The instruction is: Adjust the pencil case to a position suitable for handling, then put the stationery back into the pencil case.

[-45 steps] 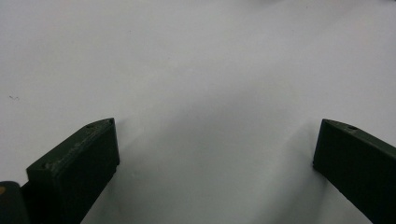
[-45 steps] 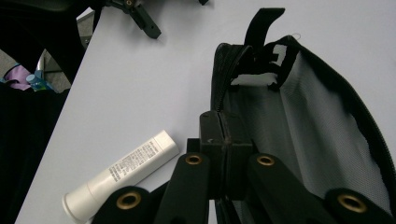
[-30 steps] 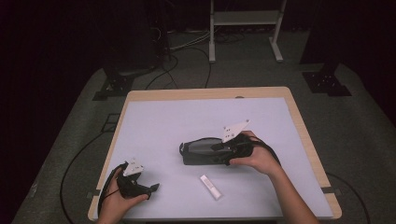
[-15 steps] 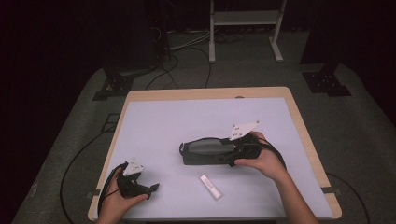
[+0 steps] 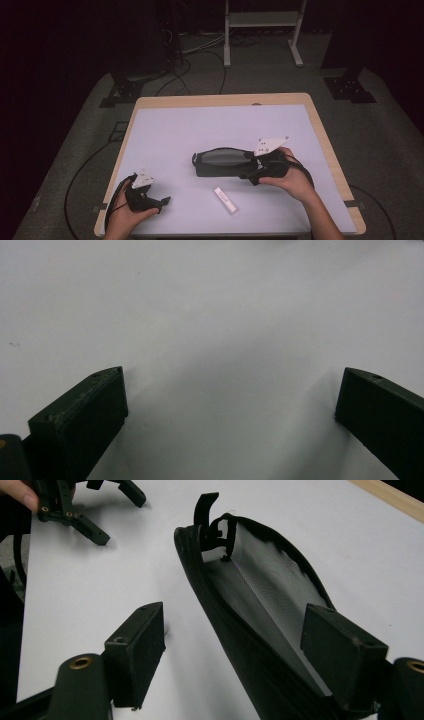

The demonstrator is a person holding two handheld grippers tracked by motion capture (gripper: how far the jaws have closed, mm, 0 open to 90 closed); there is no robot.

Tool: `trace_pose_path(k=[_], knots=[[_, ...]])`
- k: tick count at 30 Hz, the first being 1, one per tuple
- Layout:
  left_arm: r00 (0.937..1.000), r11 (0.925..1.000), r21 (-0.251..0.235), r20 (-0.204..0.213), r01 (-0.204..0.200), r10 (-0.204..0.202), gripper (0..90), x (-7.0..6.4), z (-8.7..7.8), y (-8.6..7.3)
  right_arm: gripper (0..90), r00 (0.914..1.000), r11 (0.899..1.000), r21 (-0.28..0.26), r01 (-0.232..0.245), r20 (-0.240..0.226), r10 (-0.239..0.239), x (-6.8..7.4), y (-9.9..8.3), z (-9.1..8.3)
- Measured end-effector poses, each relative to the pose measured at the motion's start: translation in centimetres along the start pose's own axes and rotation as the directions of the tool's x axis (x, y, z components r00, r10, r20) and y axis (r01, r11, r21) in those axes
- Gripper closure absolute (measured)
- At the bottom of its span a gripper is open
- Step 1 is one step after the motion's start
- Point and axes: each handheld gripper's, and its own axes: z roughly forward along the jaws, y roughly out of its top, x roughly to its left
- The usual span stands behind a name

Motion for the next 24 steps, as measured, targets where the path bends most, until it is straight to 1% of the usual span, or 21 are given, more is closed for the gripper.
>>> trace_pose_path(k=[5, 6, 9, 11, 15, 17, 20, 24], knots=[[1.0, 1.0, 0.001, -0.001, -0.002, 0.002, 0.0, 0.0, 0.0, 0.0, 24.4, 0.9999, 1.0, -0.004, -0.002, 0.012, 0.002, 0.2, -0.4, -0.3], [1.0, 1.0, 0.0, 0.0, -0.001, 0.001, 0.0, 0.0, 0.0, 0.0, 24.2, 0.9998, 1.0, -0.003, -0.01, 0.015, 0.01, 0.3, -0.7, -0.6], [1.0, 1.0, 0.0, 0.0, -0.001, 0.001, 0.0, 0.0, 0.0, 0.0, 24.3, 0.9998, 1.0, -0.01, -0.008, 0.017, 0.008, 0.5, -1.1, -0.9], [1.0, 1.0, 0.003, 0.0, -0.003, 0.003, 0.0, 0.0, 0.0, 0.0, 24.0, 0.9997, 1.0, -0.012, -0.019, 0.011, 0.02, 0.6, -1.3, -1.1], [1.0, 1.0, 0.003, 0.0, -0.003, 0.003, 0.0, 0.0, 0.0, 0.0, 23.4, 0.9997, 1.0, -0.016, -0.019, 0.017, 0.019, 0.9, -1.6, -1.2], [1.0, 1.0, 0.004, -0.001, -0.006, 0.006, 0.0, 0.0, 0.0, 0.0, 23.4, 0.9991, 0.999, -0.007, -0.038, 0.02, 0.038, 1.2, -2.2, -1.3], [1.0, 1.0, 0.004, -0.001, -0.007, 0.007, 0.0, 0.0, 0.0, 0.0, 24.2, 0.999, 0.999, 0.0, -0.039, 0.022, 0.039, 1.5, -2.7, -1.3], [1.0, 1.0, 0.004, -0.001, -0.005, 0.005, 0.0, 0.0, 0.0, 0.0, 25.6, 0.9983, 0.998, -0.011, -0.055, 0.018, 0.056, 1.9, -3.1, -1.5]])
